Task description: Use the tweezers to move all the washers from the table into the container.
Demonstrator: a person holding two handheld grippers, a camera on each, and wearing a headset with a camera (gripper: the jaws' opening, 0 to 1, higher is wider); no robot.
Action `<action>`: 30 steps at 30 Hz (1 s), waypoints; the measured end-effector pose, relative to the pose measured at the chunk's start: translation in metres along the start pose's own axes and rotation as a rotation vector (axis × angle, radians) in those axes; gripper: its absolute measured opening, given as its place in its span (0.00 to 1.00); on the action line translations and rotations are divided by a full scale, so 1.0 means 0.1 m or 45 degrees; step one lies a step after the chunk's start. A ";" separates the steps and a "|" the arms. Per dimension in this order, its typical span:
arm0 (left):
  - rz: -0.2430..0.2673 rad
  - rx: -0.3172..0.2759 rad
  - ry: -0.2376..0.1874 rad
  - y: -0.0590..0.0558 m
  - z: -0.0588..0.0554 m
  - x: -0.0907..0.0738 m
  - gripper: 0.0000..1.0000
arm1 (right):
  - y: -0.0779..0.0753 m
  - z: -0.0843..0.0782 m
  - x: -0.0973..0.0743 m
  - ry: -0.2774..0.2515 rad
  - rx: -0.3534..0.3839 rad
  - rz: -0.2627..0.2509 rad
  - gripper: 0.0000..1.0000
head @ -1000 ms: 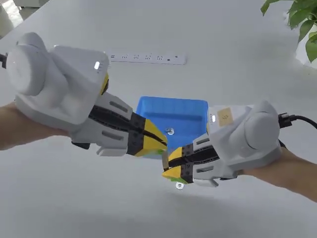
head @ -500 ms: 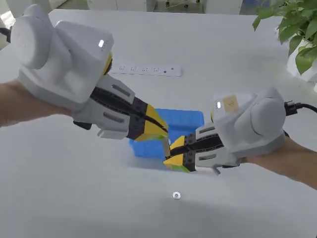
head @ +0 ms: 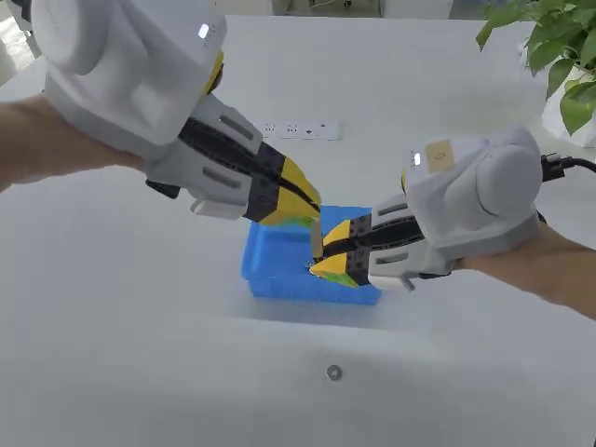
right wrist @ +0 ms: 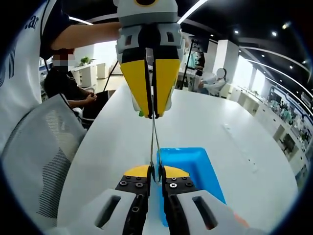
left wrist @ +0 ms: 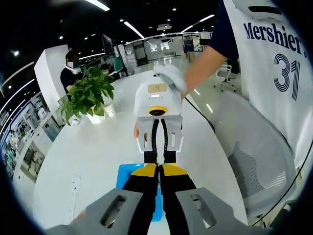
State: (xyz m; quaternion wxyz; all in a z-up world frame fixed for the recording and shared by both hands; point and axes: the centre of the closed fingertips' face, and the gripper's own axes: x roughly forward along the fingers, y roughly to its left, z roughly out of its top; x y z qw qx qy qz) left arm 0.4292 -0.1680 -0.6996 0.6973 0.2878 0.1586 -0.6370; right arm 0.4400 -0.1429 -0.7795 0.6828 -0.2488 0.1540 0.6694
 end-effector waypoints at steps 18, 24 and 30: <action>-0.015 -0.045 0.004 0.37 -0.32 0.21 0.05 | -0.35 -0.28 0.19 0.034 0.048 -0.031 0.09; -0.021 -0.050 0.030 0.47 -0.53 0.29 0.05 | -0.41 -0.40 0.31 0.051 0.075 -0.021 0.09; -0.044 -0.069 0.056 0.49 -0.70 0.38 0.05 | -0.41 -0.53 0.39 0.079 0.092 -0.010 0.09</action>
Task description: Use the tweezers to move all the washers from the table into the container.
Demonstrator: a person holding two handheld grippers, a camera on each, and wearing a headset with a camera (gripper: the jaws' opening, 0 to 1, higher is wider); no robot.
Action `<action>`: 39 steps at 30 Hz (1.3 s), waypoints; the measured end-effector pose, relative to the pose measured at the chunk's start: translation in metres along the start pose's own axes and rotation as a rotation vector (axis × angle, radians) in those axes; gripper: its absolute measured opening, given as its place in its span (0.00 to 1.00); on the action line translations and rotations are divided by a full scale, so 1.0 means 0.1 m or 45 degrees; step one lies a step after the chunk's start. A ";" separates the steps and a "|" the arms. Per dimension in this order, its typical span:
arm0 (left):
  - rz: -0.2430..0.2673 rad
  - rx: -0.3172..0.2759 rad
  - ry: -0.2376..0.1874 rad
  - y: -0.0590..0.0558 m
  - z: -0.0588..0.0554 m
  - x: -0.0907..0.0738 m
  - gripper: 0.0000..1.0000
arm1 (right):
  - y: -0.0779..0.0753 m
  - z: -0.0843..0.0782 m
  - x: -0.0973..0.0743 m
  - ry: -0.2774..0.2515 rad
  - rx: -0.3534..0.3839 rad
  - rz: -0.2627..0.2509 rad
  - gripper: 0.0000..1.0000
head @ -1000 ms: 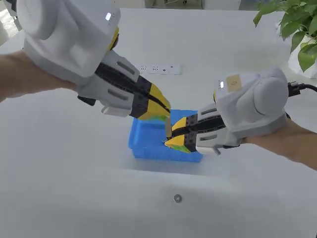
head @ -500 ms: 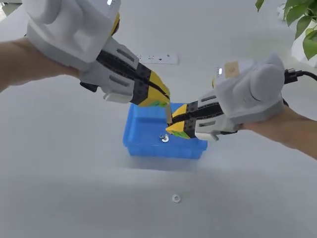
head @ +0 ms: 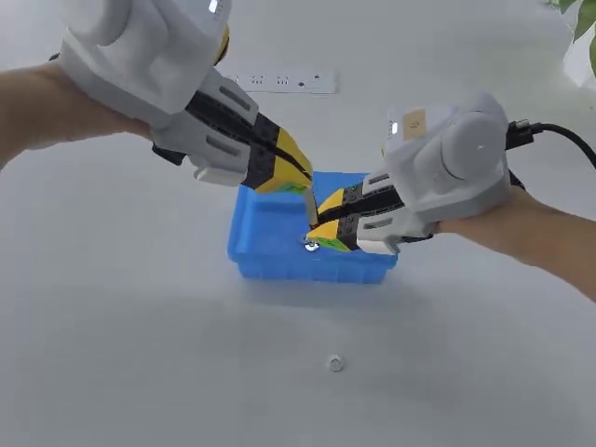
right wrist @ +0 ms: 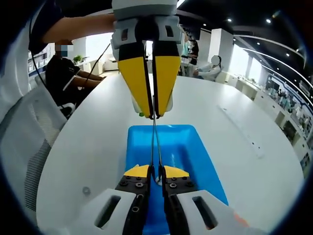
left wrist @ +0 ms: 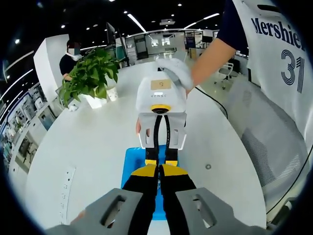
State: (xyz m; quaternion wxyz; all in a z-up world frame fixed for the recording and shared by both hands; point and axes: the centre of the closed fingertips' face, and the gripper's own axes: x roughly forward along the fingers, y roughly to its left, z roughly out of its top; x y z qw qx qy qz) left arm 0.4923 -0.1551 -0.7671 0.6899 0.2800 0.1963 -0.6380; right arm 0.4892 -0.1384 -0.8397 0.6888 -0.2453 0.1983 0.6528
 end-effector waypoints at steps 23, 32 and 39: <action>-0.005 -0.010 0.007 -0.04 0.03 0.08 0.05 | -0.02 -0.10 -0.03 0.010 0.070 -0.016 0.11; 0.015 0.025 0.000 -0.08 0.19 -0.02 0.05 | 0.01 0.04 -0.16 -0.017 0.054 -0.047 0.12; 0.046 0.079 -0.005 -0.15 0.35 -0.11 0.05 | 0.05 0.15 -0.30 -0.035 0.030 -0.069 0.12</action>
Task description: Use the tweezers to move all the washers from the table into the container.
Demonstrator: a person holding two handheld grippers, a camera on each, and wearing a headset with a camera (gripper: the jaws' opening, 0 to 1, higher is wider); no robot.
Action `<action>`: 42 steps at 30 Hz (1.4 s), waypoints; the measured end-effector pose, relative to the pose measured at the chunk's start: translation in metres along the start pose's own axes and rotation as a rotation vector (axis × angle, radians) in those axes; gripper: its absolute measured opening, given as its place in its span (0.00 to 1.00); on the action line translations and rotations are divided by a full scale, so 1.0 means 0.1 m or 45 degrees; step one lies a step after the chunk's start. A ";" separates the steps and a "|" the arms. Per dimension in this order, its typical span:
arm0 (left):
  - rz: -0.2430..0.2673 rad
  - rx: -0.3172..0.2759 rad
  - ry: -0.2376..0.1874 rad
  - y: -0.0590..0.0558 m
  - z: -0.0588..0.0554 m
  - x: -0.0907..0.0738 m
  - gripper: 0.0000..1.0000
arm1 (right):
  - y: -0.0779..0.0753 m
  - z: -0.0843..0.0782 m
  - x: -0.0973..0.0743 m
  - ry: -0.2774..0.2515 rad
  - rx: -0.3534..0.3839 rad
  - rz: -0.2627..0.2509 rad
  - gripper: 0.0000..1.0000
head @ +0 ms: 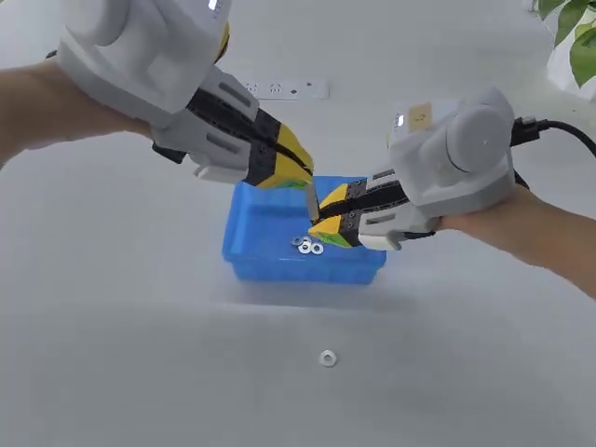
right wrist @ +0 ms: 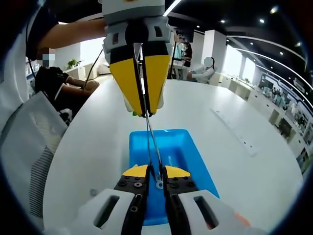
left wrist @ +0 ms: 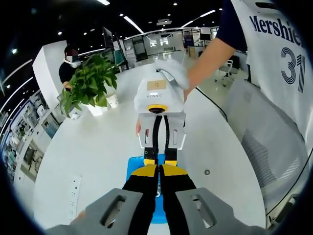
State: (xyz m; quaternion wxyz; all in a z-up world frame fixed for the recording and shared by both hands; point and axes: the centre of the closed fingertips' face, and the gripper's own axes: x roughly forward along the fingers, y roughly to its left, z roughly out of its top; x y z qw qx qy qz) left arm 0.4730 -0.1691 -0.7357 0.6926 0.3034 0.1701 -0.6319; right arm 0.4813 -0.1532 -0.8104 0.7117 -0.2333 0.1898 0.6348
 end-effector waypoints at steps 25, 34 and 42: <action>-0.021 0.037 -0.020 -0.64 0.32 -0.14 0.05 | 0.63 0.10 -0.26 0.004 -0.076 0.058 0.11; -0.032 -0.012 -0.056 -0.80 0.35 -0.12 0.05 | 0.89 0.04 -0.29 -0.024 -0.032 0.101 0.11; -0.059 -0.040 -0.058 -1.09 0.34 -0.03 0.05 | 1.07 -0.10 -0.26 -0.014 -0.009 0.133 0.11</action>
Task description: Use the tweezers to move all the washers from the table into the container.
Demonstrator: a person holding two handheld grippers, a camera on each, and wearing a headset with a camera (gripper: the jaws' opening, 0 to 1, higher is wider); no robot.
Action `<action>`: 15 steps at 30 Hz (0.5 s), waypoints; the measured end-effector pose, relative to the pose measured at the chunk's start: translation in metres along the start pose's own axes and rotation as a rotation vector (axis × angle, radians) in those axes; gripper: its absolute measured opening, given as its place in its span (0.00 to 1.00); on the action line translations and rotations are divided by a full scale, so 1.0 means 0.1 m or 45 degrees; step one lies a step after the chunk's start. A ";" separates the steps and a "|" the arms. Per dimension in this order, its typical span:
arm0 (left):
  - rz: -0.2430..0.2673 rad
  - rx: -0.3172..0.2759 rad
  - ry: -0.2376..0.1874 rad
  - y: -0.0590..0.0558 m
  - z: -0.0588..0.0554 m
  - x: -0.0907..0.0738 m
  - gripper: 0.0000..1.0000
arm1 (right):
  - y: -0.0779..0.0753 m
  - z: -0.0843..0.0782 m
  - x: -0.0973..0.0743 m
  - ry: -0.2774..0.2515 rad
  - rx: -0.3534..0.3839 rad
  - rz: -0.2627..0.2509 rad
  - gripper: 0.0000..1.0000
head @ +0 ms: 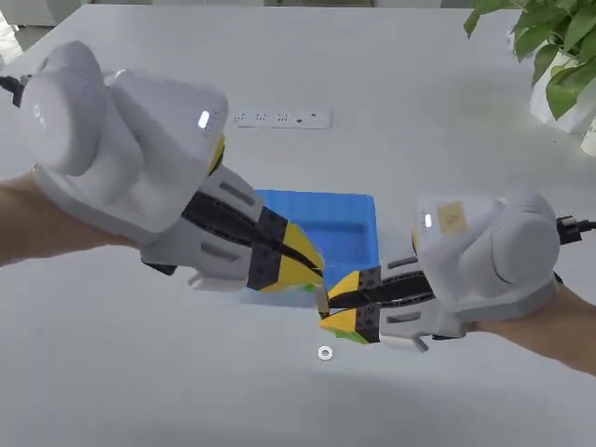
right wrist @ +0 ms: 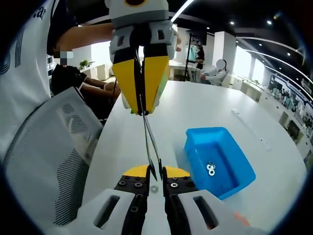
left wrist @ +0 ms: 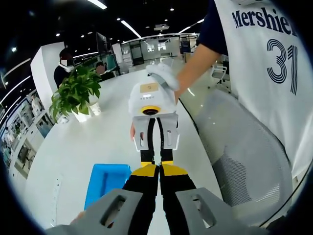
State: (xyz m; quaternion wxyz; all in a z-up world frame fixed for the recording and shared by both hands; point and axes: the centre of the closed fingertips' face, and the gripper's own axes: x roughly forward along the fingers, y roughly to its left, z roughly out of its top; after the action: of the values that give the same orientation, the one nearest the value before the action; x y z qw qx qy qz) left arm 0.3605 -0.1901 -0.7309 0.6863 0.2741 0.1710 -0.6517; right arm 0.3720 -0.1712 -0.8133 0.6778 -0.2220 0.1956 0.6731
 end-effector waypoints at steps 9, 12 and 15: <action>-0.019 -0.040 0.016 -0.17 -0.09 0.07 0.05 | 0.14 -0.12 0.08 0.007 0.032 0.029 0.11; -0.018 -0.060 0.019 -0.19 -0.13 0.10 0.05 | 0.16 -0.16 0.10 0.009 0.044 0.034 0.11; -0.017 -0.074 0.021 -0.20 -0.16 0.13 0.05 | 0.16 -0.20 0.13 0.010 0.057 0.036 0.11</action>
State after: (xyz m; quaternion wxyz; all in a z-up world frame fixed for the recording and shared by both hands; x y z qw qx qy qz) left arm 0.3444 -0.1903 -0.7543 0.6880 0.2582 0.1974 -0.6489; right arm 0.3570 -0.1719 -0.8374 0.6723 -0.2068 0.2163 0.6770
